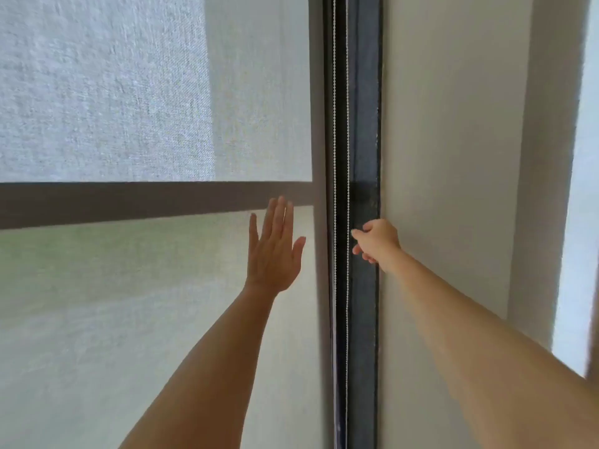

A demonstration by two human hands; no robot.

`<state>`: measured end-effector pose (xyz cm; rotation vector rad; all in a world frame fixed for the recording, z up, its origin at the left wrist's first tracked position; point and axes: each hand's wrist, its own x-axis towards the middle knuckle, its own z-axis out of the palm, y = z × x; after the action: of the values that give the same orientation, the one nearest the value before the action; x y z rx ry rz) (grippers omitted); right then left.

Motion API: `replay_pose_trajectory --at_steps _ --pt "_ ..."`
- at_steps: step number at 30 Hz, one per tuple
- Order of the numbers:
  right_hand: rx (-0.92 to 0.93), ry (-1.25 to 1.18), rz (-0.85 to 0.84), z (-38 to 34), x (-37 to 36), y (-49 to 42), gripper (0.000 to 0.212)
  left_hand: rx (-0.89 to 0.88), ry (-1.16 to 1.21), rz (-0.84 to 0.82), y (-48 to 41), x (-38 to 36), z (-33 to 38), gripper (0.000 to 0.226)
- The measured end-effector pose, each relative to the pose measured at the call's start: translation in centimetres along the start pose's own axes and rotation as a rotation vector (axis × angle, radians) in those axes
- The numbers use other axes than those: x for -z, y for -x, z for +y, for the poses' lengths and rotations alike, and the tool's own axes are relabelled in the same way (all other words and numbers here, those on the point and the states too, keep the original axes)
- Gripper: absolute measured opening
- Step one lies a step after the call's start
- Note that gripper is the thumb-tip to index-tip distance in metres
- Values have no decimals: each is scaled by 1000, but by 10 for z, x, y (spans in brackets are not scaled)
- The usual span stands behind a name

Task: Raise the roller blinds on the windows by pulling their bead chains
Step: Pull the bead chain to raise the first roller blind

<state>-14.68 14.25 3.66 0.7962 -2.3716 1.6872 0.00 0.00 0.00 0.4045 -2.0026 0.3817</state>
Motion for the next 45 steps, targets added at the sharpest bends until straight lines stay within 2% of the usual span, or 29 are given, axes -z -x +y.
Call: replay_pose_trajectory --at_steps 3,6,11,14,17,21,26,28,30,34,36,38,41,45 --pt "-112 -127 -105 -5 -21 -10 25 4 73 -45 2 -23 -1 59" --pt "-157 -258 -104 -4 -41 -21 21 -28 87 -79 4 -47 -1 58" --pt "-122 -275 -140 8 -56 -26 12 -81 103 -90 1 -64 -3 58" --pt "-100 -312 -133 14 -58 -28 14 -64 133 -62 -4 -67 -3 55" --pt "-41 -359 -72 15 -61 -28 15 -58 148 -29 -6 -72 -1 46" --pt "96 -269 -60 15 -60 -26 21 -58 159 2 -10 -73 1 41" --pt "298 -89 131 30 -55 -18 26 -3 231 74 -16 -73 9 35" --pt "373 -76 211 39 -54 -6 27 38 325 122 -22 -65 20 30" --pt "431 -84 265 52 -57 14 30 117 556 129 -31 -48 35 25" --pt "518 -112 296 69 -61 44 31 298 1171 -43 -62 -25 65 22" --pt "559 -79 289 70 -62 47 33 326 1388 -108 -81 -14 75 24" --pt "573 -72 261 67 -62 50 34 374 1464 -70 -96 0 86 23" --pt "586 -122 229 64 -61 62 35 494 1407 135 -97 13 102 29" --pt "571 -214 131 77 -67 87 37 477 1330 201 -57 11 111 30"
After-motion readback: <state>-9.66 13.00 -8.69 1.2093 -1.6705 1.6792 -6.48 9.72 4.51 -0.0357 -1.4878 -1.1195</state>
